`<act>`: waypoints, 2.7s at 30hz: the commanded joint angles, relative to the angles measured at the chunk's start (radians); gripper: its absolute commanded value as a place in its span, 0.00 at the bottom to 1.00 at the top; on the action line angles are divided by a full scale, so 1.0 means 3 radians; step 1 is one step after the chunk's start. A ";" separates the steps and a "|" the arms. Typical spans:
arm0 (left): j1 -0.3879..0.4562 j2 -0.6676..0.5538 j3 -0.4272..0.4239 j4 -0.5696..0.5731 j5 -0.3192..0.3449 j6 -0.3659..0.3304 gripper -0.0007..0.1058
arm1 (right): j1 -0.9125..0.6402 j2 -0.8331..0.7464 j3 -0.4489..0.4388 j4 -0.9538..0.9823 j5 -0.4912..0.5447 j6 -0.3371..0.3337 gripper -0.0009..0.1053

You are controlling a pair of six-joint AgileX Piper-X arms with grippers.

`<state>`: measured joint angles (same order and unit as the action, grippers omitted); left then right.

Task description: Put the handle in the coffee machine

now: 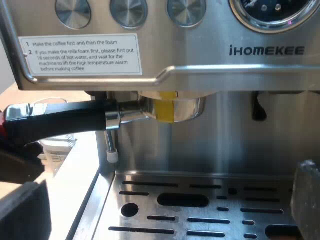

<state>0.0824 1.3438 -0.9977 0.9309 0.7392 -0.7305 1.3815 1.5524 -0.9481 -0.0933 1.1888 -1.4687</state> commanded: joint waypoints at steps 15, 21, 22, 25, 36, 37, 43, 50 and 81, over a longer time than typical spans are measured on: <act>0.0008 -0.0184 -0.0117 -0.0269 0.1074 -0.0019 0.01 | 0.0002 -0.0012 -0.0010 0.0003 -0.0011 -0.0030 0.99; 0.0008 -0.0175 -0.0117 -0.0370 0.1080 -0.0019 0.01 | 0.0002 -0.0012 -0.0010 0.0003 -0.0011 -0.0030 0.99; 0.0008 -0.0145 -0.0117 -0.0451 0.1080 -0.0019 0.01 | 0.0002 -0.0012 -0.0010 0.0003 -0.0011 -0.0030 0.99; 0.0008 -0.0097 -0.0117 -0.0562 0.1080 -0.0061 0.01 | 0.0002 -0.0012 -0.0010 0.0003 -0.0011 -0.0030 0.99; 0.0008 -0.0091 -0.0117 -0.0706 0.1114 -0.0572 0.01 | 0.0002 -0.0012 -0.0010 0.0003 -0.0011 -0.0030 0.99; 0.0008 -0.0091 -0.0117 -0.0668 0.1114 -0.0571 0.01 | 0.0002 -0.0012 -0.0010 0.0003 -0.0011 -0.0030 0.99; 0.0008 -0.0154 -0.0117 -0.0637 0.1121 -0.0542 0.01 | 0.0002 -0.0012 -0.0010 0.0003 -0.0011 -0.0030 0.99; 0.0008 -0.0287 -0.0117 -0.0630 0.1121 -0.0543 0.01 | -0.0105 -0.0012 -0.0010 0.0003 -0.0093 -0.0030 0.90; 0.0008 -0.0287 -0.0117 -0.0630 0.1121 -0.0543 0.01 | -0.0708 0.1083 -0.0010 -0.1289 -0.0689 -0.0002 0.37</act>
<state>0.0784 1.3037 -0.9807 0.8785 0.7867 -0.8619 1.1704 1.8845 -0.9481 -0.4696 0.9832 -1.4646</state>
